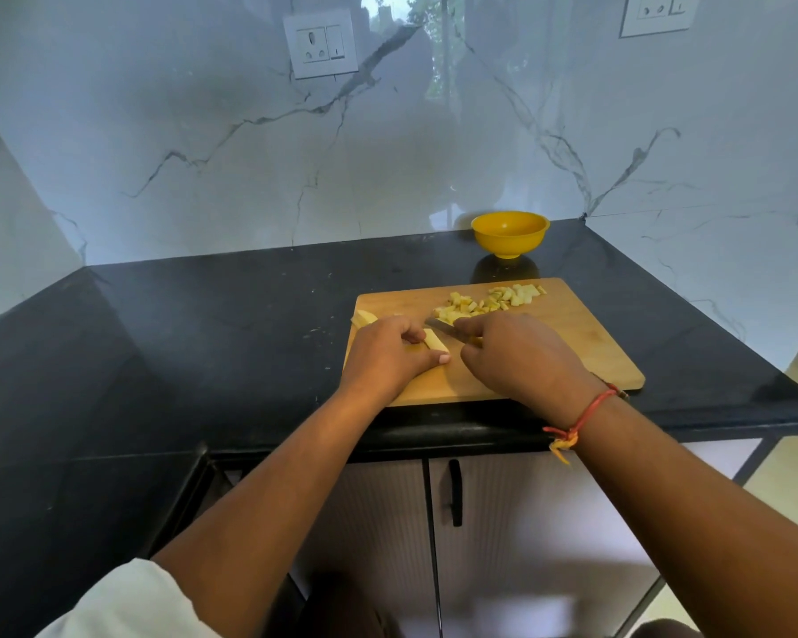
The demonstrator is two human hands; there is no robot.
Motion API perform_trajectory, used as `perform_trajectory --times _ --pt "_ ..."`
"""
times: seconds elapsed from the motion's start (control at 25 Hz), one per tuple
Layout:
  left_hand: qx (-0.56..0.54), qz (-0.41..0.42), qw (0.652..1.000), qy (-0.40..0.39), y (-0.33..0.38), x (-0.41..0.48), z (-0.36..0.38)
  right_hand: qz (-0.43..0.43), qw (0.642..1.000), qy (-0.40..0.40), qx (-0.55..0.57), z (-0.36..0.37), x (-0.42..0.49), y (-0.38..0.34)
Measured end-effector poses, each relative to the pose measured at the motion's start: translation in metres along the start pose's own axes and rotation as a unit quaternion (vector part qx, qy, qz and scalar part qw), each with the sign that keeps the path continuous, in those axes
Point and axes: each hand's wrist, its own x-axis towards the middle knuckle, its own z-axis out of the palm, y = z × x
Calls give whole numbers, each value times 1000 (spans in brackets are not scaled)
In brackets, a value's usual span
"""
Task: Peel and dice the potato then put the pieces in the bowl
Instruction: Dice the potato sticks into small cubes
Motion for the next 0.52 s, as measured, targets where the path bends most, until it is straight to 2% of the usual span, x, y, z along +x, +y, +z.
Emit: perform_trajectory --times 0.52 --pt "-60 -55 996 -30 -1 4 -2 8 998 -30 -52 -5 16 -12"
